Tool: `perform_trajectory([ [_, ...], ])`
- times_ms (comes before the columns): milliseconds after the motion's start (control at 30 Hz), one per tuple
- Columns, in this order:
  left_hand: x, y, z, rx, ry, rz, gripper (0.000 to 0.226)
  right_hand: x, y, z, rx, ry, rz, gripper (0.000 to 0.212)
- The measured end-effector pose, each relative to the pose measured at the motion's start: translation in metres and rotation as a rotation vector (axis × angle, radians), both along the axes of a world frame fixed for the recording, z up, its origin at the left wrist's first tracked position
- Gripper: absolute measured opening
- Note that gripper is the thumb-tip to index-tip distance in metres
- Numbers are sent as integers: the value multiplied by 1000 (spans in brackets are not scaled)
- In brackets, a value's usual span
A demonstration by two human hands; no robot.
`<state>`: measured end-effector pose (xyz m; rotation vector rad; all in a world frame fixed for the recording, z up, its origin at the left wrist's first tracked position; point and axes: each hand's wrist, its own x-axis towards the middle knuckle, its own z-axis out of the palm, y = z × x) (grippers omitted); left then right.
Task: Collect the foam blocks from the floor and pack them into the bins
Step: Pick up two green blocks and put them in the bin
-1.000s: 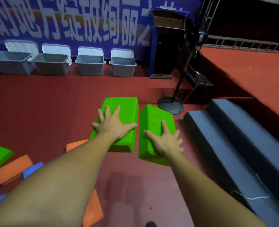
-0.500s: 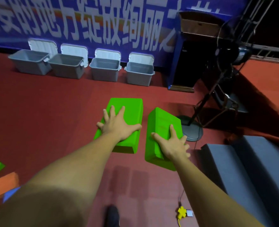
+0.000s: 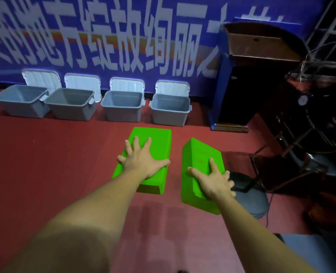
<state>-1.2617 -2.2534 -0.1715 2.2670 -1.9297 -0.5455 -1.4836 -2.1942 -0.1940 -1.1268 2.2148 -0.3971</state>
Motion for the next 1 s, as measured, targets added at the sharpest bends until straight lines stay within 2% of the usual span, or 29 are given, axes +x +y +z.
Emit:
perform_trajectory([
  [267, -63, -257, -17, 22, 18, 66, 117, -60, -266, -14, -9, 1, 73, 115],
  [467, -94, -433, -2, 9, 61, 106, 117, -95, -450, 0, 31, 34, 97, 116],
  [533, -94, -464, -2, 11, 48, 103, 116, -98, -484, 1, 35, 48, 116, 116],
  [1000, -79, -838, -95, 186, 7, 102, 118, -94, -858, -87, 187, 47, 88, 113],
])
